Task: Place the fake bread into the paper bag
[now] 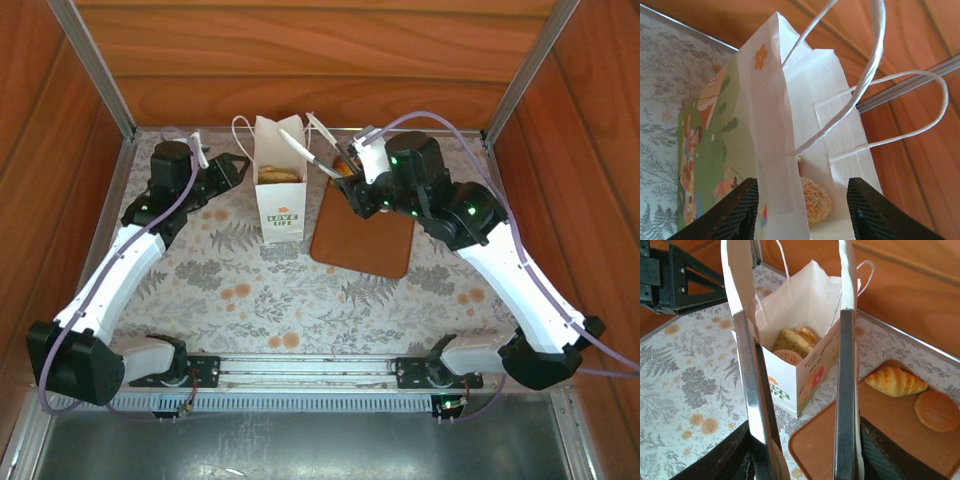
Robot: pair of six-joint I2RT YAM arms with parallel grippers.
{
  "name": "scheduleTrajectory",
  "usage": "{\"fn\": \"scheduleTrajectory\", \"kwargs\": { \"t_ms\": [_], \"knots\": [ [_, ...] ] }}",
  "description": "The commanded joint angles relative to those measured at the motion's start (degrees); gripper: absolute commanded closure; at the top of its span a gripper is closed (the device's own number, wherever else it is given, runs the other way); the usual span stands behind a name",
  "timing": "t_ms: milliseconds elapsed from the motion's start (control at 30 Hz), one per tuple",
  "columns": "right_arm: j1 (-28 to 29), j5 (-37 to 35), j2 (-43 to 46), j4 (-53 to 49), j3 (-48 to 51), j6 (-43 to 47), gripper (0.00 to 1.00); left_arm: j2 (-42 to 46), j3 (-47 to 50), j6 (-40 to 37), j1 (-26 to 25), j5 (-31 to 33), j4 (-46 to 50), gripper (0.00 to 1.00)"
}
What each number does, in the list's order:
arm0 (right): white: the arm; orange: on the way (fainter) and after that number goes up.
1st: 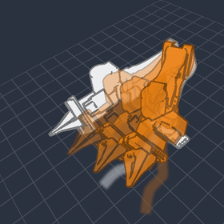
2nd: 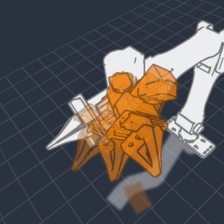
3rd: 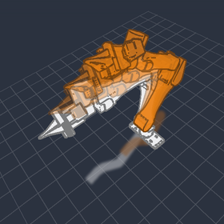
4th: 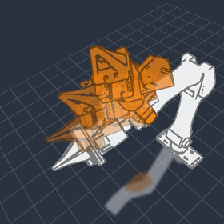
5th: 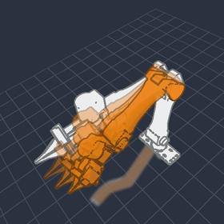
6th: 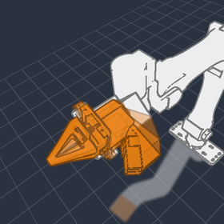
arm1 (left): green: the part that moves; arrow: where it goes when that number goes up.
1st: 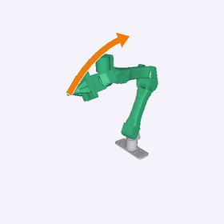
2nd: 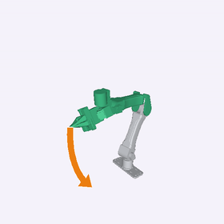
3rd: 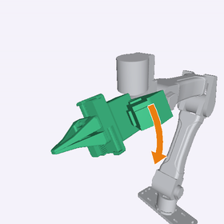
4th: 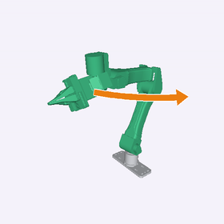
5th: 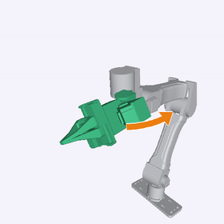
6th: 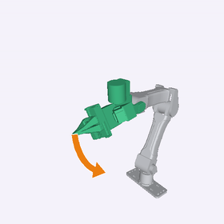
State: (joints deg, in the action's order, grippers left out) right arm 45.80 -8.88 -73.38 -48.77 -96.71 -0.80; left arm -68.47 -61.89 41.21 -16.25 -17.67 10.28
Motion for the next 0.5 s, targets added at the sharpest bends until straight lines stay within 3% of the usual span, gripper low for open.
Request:
{"fn": "scheduleTrajectory", "kwargs": {
  "t_ms": [0, 167, 467],
  "knots": [
    [0.0, -1.1, 3.6, 2.4, 1.3, -1.5, 0.49, 2.5, -0.5, -3.8, 0.3, 3.3, 2.4, 0.43],
    [-1.5, -3.4, 8.1, 2.2, 5.3, -3.3, 0.50, 5.3, 1.0, -6.5, 1.7, 7.1, 4.4, 0.39],
    [-8.4, -8.3, 12.4, -4.8, 6.9, -2.1, 0.51, 8.0, 3.6, -6.1, 5.6, 6.4, 4.5, 0.36]
  ]
}}
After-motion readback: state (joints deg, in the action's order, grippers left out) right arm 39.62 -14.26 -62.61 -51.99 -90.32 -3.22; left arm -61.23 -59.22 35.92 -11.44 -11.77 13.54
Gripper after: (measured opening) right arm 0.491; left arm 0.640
